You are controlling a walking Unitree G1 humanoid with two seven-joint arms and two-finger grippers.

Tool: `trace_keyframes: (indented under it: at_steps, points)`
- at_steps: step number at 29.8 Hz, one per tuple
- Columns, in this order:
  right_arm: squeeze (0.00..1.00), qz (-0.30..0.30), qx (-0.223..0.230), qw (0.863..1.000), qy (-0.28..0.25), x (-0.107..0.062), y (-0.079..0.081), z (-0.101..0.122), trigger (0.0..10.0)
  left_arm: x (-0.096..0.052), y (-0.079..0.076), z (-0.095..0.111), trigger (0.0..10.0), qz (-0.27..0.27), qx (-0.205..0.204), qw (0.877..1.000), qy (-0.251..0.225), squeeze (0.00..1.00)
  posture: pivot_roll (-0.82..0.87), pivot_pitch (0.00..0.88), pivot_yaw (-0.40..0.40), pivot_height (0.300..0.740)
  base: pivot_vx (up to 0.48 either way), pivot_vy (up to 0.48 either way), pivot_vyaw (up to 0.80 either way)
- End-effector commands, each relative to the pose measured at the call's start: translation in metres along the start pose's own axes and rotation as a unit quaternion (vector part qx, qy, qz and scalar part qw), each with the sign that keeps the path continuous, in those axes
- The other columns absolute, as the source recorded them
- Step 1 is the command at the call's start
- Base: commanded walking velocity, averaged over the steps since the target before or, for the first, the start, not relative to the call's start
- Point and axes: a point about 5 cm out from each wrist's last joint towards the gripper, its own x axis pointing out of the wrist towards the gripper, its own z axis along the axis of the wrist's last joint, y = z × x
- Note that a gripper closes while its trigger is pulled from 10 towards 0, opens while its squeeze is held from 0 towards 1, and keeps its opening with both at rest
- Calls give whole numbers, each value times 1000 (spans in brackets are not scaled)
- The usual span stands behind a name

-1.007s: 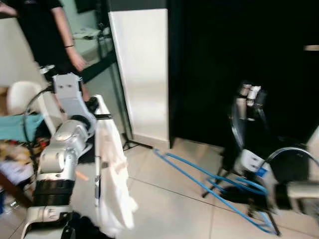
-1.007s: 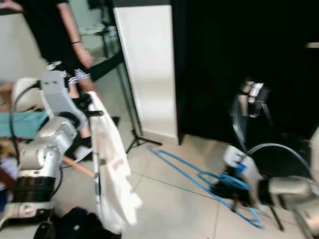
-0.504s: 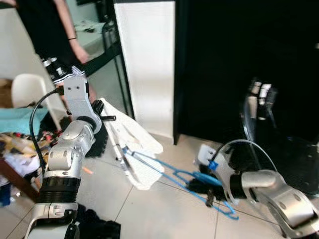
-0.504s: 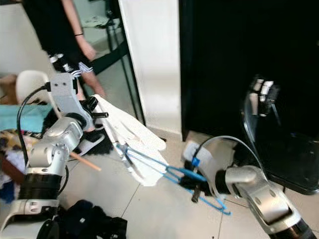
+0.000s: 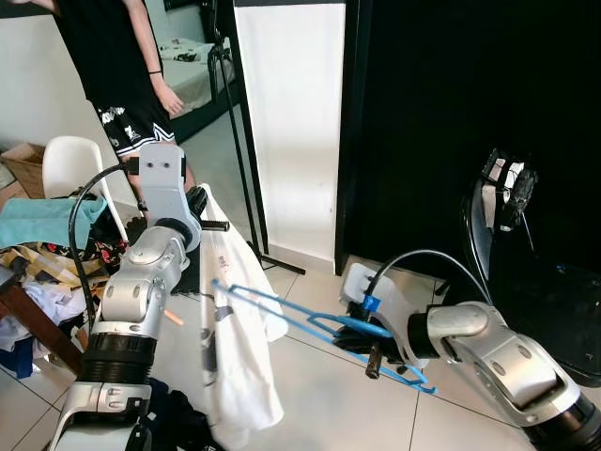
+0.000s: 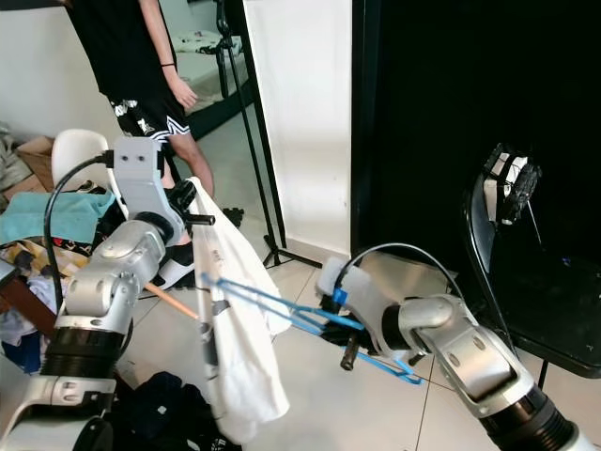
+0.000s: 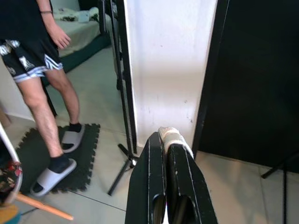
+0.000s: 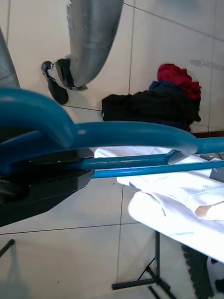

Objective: Hang hanger

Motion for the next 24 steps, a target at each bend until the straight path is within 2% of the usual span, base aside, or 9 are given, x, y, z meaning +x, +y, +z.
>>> trace_keyframes:
  at_steps: [1, 8, 12, 17, 24]
  points:
    - [0, 34, -23, 999, 14, 0, 6, 0, 10000, 0, -1, 13, 10000, -2, 11, 999, -31, 0, -160, 0, 64, 736, 0, 0, 0]
    - [0, 70, -38, 997, 10, 0, 9, 8, 10000, -1, -5, 14, 10000, -6, 9, 999, -37, 0, -153, 0, 54, 736, 0, 0, 0]
    - [0, 61, -36, 997, -4, 7, 7, 16, 10000, -2, -8, 15, 10000, -10, 8, 999, -40, 0, -150, 0, 51, 736, 0, 0, 0]
    - [0, 17, -22, 999, -21, 20, -5, 27, 10000, -3, -12, 16, 10000, -19, 10, 999, -43, 0, -146, 0, 52, 736, 0, 0, 0]
    - [0, 10, -17, 1000, -24, 20, -7, 29, 10000, -3, -13, 16, 10000, -21, 10, 999, -44, 0, -149, 0, 50, 736, 0, 0, 0]
